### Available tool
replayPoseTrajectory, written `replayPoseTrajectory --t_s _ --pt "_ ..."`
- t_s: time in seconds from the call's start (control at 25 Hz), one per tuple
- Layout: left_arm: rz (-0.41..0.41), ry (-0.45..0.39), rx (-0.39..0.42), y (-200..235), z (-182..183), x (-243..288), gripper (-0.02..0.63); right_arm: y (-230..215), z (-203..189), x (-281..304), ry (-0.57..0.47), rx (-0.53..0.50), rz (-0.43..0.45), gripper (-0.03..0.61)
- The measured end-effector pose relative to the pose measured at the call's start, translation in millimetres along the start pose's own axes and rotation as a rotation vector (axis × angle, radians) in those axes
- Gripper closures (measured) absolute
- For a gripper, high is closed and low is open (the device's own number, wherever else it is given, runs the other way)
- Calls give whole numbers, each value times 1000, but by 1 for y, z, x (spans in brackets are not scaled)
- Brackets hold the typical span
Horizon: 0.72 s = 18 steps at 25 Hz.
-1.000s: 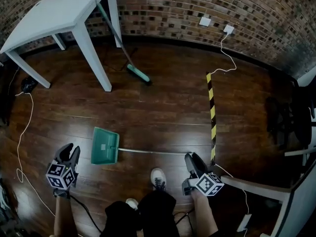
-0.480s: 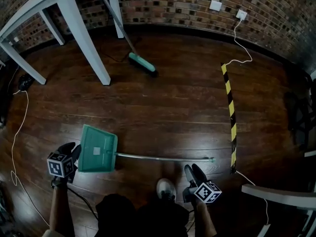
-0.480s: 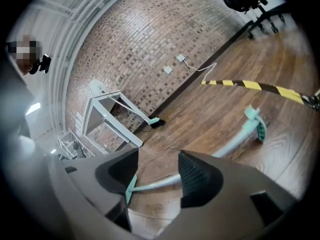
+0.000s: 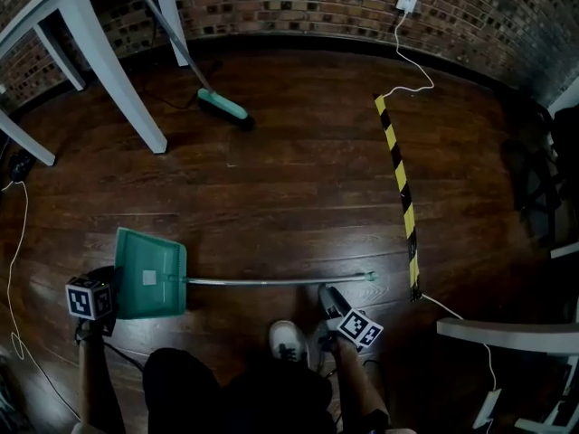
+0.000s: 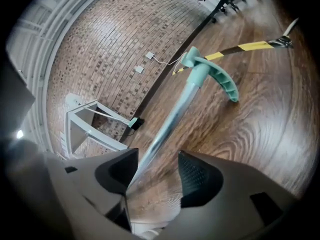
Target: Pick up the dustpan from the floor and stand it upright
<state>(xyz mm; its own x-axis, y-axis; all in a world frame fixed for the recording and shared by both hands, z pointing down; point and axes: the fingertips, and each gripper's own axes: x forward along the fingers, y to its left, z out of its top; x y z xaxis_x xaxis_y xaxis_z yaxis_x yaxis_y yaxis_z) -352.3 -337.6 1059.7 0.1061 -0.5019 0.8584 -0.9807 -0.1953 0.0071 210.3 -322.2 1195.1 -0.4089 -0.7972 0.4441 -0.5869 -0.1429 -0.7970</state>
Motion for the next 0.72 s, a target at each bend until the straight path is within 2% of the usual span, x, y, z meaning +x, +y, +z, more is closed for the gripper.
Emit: replayPoseTrajectory --t_s 0.12,0.4,0.48,0.6,0.72 --pt "-32 16 -7 -3 3 4 551 -12 14 10 -38 21 -10 319" --pt "-111 18 -36 -6 5 10 558 6 34 27 -77 -59 53 318" --pt "-122 17 -41 -7 5 11 560 3 37 28 -84 -57 37 429" --pt "-148 22 -41 -9 6 15 558 16 56 20 -141 -87 11 440" --pt "-189 11 -62 -13 7 23 557 58 99 -7 -253 -194 19 443"
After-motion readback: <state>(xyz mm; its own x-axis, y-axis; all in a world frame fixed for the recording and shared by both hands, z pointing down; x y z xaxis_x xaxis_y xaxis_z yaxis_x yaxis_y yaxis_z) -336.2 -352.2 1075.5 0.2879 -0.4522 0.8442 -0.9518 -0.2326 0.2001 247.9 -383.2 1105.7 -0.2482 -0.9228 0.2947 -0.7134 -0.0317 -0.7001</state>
